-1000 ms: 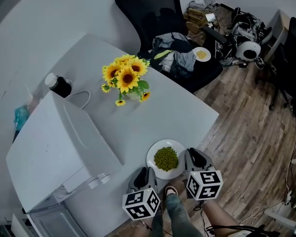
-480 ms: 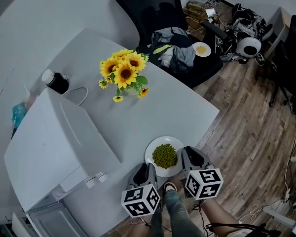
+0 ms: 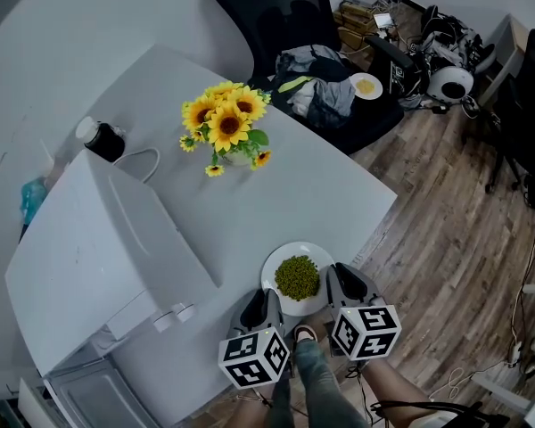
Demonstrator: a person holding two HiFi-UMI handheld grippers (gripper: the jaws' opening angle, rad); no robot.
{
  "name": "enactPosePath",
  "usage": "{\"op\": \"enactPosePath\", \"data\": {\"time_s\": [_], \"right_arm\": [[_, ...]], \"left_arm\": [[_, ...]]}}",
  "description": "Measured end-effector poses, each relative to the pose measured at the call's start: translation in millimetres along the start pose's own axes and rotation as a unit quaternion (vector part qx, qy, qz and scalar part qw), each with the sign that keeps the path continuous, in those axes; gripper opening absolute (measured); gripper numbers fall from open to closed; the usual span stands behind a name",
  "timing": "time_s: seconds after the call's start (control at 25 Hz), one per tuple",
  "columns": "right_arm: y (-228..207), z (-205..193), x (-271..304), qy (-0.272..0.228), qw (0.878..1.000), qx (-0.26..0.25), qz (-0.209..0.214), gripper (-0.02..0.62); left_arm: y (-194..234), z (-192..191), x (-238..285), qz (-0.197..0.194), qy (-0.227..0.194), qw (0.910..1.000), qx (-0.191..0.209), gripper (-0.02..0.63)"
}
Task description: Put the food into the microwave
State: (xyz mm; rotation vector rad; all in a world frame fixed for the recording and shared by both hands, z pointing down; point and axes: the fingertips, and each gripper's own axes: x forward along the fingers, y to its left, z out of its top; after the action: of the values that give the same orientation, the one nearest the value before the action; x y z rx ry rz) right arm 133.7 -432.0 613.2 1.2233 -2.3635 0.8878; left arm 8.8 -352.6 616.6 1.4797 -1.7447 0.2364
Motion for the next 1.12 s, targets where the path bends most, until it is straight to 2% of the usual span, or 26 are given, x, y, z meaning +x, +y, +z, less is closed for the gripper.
{"op": "enactPosePath", "data": {"time_s": [0.28,0.64,1.12], "right_arm": [[9.0,-0.8,-8.1,-0.001,1.0,-0.009,0.001,0.051],[28.4,0.2,-17.6,-0.009,1.0,-0.015,0.01,0.051],[61.5,-5.8,-38.6,-0.009,0.999,-0.028,0.027,0.051]], "left_arm": [[3.1,-10.2,-12.9,0.002,-0.002,0.9998,-0.02,0.074],[11.2,-3.2,-34.9,0.004,-0.033,0.9989,-0.034,0.072],[26.5,-6.2,-72.5,0.015,-0.053,0.997,-0.054,0.072]]}}
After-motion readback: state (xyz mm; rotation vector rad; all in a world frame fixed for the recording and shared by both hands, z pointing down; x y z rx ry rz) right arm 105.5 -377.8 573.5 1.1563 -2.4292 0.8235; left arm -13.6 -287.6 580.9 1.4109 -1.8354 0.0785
